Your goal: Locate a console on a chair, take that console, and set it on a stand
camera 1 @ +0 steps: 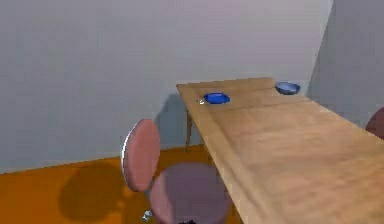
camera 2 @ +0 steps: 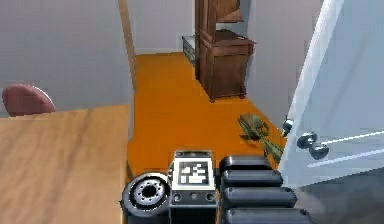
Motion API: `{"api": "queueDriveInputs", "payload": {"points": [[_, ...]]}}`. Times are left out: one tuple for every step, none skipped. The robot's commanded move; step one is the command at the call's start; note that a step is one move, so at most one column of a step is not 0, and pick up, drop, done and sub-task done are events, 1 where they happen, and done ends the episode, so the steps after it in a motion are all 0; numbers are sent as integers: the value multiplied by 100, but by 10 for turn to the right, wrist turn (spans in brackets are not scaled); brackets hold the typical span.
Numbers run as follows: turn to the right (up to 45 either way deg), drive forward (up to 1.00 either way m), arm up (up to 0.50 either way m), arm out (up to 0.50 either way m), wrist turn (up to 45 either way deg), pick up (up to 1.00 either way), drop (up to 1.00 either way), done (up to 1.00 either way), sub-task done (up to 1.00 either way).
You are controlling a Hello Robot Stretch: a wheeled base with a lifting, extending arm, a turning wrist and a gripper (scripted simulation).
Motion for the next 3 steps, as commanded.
{"api": "queueDriveInputs", "payload": {"points": [[450, 0, 0, 0, 0, 0, 0, 0, 0], [450, 0, 0, 0, 0, 0, 0, 0, 0], [300, 0, 0, 0, 0, 0, 0, 0, 0]]}}
